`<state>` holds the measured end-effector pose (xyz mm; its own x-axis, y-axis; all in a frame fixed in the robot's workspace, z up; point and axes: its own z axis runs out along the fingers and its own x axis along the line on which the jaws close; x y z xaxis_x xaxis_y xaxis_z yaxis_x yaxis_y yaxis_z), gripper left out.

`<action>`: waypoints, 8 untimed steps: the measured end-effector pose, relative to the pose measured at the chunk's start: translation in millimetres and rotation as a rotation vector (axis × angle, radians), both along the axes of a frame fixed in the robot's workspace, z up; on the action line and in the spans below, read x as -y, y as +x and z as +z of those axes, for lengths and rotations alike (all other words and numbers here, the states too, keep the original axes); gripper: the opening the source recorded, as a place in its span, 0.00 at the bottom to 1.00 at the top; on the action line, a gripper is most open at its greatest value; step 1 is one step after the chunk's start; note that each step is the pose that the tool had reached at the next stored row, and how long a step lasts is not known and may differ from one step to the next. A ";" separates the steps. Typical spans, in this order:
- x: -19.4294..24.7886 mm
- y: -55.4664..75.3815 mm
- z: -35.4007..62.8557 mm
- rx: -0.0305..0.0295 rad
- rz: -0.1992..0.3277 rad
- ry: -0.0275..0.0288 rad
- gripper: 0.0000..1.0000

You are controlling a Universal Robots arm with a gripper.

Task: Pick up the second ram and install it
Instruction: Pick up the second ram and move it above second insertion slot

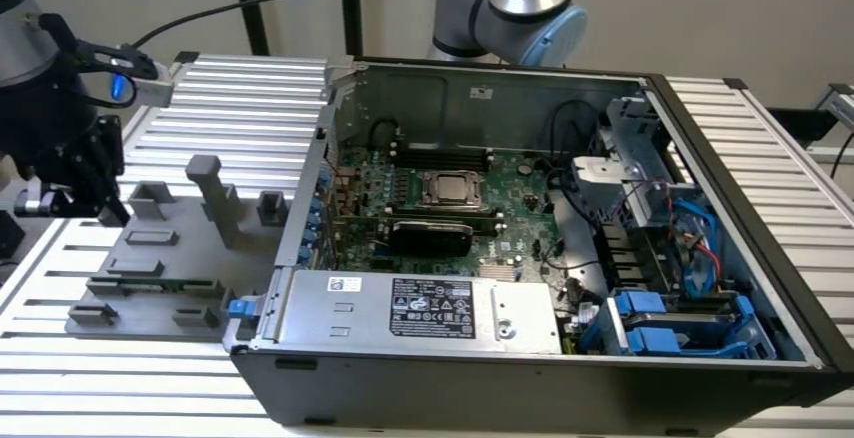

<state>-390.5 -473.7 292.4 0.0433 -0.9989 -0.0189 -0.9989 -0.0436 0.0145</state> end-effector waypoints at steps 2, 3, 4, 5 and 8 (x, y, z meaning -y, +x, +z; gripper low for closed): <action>0.2 1.3 -1.4 0.0002 0.000 -0.0007 0.11; 0.1 1.4 -2.1 0.0001 0.000 -0.0010 0.11; 0.5 1.7 -3.1 0.0000 0.000 -0.0011 0.11; 1.0 2.0 -4.3 0.0000 0.000 -0.0011 0.11; 3.0 4.1 -8.5 0.0001 0.001 -0.0011 0.11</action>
